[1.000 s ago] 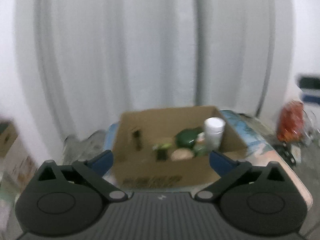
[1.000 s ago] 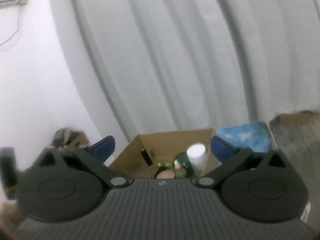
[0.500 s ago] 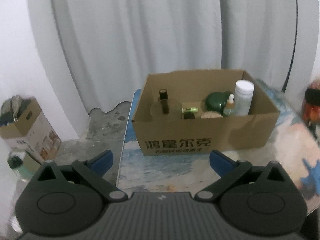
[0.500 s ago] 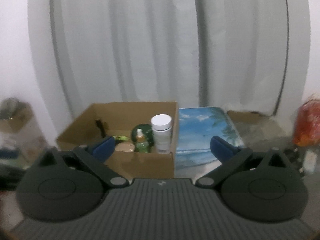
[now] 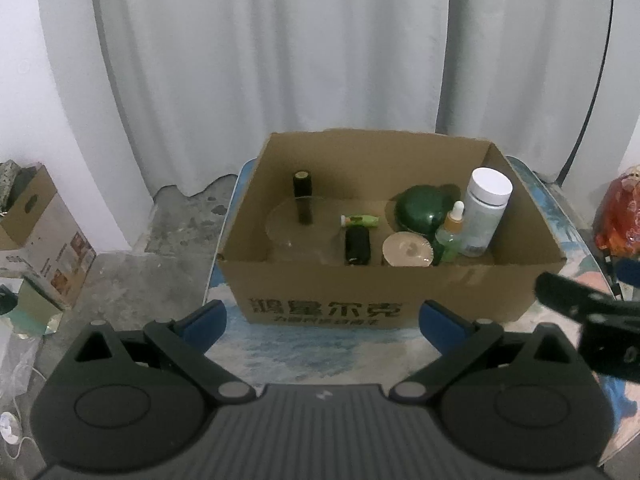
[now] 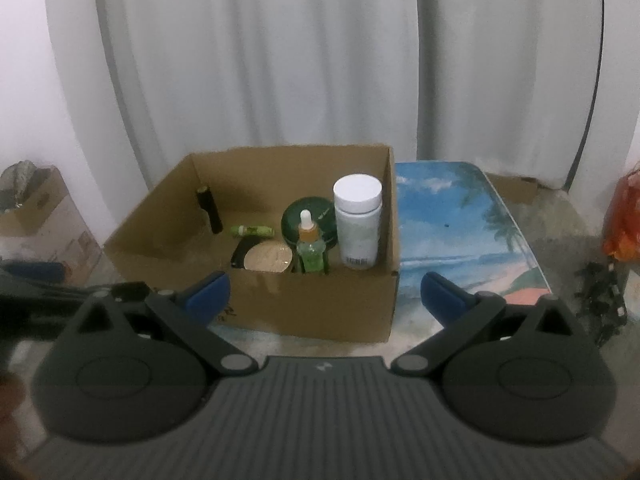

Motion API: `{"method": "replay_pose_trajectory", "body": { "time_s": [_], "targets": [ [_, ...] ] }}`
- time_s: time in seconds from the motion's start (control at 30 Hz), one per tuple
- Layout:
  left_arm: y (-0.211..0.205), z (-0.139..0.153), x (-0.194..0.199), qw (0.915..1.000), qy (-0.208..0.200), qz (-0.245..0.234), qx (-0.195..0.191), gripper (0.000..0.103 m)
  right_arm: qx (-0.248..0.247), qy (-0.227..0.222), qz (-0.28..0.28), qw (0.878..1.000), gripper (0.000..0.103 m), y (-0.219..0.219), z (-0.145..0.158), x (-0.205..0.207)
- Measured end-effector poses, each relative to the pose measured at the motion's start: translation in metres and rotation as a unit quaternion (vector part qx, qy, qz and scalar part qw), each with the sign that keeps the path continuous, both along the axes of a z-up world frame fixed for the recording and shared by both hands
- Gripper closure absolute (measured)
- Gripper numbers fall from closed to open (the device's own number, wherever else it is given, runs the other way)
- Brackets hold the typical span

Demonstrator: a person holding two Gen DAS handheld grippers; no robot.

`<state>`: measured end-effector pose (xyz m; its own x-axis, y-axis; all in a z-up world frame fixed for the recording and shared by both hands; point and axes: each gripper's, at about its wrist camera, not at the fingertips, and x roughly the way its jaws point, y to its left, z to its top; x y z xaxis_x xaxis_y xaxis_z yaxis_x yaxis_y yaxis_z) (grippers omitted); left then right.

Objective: Organize rigid objects

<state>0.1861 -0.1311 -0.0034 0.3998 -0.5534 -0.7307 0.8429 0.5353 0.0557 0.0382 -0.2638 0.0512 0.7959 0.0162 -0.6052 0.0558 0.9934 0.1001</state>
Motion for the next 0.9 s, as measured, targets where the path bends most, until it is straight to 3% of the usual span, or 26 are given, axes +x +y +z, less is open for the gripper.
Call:
{"method": "replay_pose_trajectory", "body": {
  "time_s": [0.9],
  "targets": [
    [-0.012,0.001,-0.010,0.9998,-0.019,-0.003,0.004,0.001,0.013,0.031,-0.009,0.999,0.001,-0.010,-0.012,0.022]
  ]
}}
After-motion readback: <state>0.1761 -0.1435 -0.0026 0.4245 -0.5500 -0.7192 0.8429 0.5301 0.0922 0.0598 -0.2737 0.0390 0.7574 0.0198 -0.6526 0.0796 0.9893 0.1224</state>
